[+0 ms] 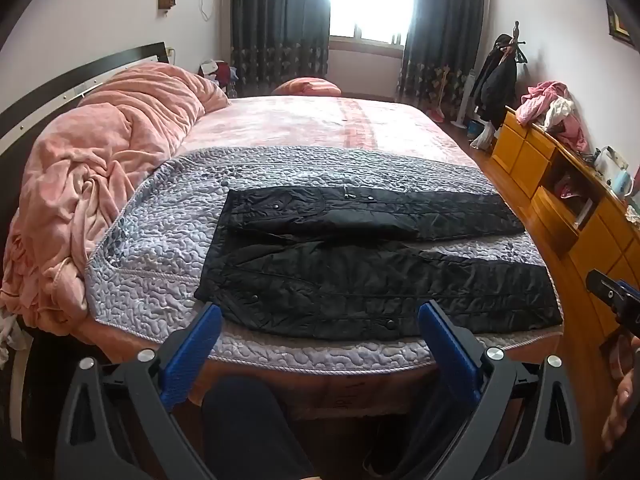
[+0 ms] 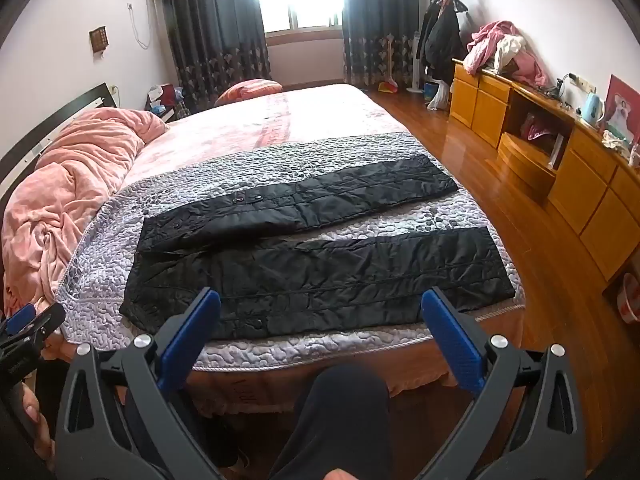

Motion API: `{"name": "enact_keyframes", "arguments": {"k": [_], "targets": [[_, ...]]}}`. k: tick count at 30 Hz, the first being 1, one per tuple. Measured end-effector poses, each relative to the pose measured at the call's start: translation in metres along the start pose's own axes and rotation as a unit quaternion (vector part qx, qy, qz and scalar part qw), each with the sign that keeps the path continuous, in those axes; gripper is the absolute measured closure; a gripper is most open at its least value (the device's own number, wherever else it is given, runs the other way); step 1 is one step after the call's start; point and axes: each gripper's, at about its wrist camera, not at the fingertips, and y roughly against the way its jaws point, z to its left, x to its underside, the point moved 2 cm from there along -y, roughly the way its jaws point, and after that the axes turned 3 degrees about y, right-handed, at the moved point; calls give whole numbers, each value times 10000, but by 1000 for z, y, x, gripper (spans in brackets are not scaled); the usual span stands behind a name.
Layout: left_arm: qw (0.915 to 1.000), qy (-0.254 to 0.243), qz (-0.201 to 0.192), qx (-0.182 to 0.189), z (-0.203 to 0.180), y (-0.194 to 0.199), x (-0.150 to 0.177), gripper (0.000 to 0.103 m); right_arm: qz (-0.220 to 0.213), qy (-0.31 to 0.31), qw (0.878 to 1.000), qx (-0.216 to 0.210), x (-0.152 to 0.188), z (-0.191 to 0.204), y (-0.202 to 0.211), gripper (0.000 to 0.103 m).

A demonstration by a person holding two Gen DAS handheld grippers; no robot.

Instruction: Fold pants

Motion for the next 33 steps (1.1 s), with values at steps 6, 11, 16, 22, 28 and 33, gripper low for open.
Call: {"name": "enact_keyframes", "arguments": {"k": [6,11,16,22,28,33], "targets": [[10000,-2,10,10,0,0,0,4,-7,20,10000,23,0,0,0,3],[10000,-11,12,2,1,0,0,4,8,6,10000,13,1,-1,0,3],[10000,-21,13,-7,-3,-1,0,4,17,-1,10000,17,1,-1,1,2],[10000,-28,12,-1,-3,-2,2,4,22,-5,10000,13,0,-1,3,3],[10000,-26,20,12,-4,-4,4,4,15,3,10000,25,1,-2,2,3],[10000,-41,47,24,-6,-4,2,4,-7,20,10000,60,5,-2,-3,2]]}}
